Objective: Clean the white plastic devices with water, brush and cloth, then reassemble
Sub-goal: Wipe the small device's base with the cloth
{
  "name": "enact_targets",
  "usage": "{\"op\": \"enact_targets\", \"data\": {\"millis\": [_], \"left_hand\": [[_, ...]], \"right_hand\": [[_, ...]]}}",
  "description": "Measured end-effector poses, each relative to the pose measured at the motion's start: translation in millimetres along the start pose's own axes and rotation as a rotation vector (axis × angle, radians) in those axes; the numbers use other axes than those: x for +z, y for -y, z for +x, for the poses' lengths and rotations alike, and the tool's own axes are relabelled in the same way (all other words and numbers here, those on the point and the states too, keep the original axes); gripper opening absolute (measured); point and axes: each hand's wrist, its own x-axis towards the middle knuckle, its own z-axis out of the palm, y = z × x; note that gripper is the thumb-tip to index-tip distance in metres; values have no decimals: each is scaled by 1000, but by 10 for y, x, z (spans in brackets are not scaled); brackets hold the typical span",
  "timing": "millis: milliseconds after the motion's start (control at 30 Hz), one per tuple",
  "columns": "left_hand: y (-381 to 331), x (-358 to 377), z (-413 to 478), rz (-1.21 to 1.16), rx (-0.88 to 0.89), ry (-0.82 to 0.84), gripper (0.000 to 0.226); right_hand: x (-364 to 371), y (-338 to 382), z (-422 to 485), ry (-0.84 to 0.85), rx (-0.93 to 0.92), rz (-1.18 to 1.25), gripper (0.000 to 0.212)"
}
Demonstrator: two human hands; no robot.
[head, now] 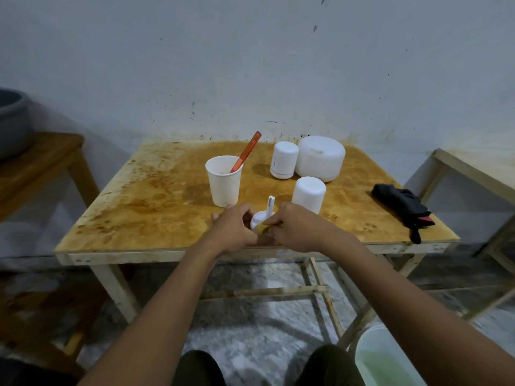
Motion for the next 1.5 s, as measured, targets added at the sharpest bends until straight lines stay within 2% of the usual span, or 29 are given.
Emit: {"op": "enact_targets", "data": {"millis": [67,100,200,267,367,467,533,600,700,767,833,900,1033,1133,1233,1333,1500], "left_hand": [[-25,32,-23,39,3,-62,26],[-43,10,-27,29,4,-37,31],[-32,-85,2,-60,-10,144,71],[25,-85,53,-77,44,211,78],[63,-42,56,-76,58,166,60],[75,55,39,-6,26,-33,31],[62,92,33,40,15,-110,28],[39,80,39,45,-3,-102,27],[51,44,63,21,2,-13,22],[82,19,94,12,-14,72,37],[91,-10,126,22,-48,144,67],[87,-18,154,20,-57,194,81],[86,-10,176,43,-62,238,81],[101,-7,182,64,-86,251,82],[114,-16,207,54,-81,255,68],[101,-37,191,11,-4,281,54],[25,-59,126,6,17,251,60]], "right_hand": [[49,26,46,-14,41,35,28],[51,30,51,-15,56,48,28],[-5,38,-5,7,50,67,30],[-50,24,-43,17,48,66,31],[-36,37,-7,27,45,62,30],[79,139,66,-29,99,88,25],[174,189,87,-116,113,86,23],[195,200,68,-155,107,99,23],[61,89,-30,-97,109,189,24],[-73,-40,-115,-87,142,185,24],[-199,-171,-174,-146,186,113,22],[-285,-273,-179,-205,196,54,24],[-245,-389,26,-61,43,-25,33],[-148,-394,211,11,-73,-71,30],[-145,-342,293,17,-152,-155,26],[-196,-284,275,41,-157,-284,27],[-274,-243,131,132,-53,-284,35]]}}
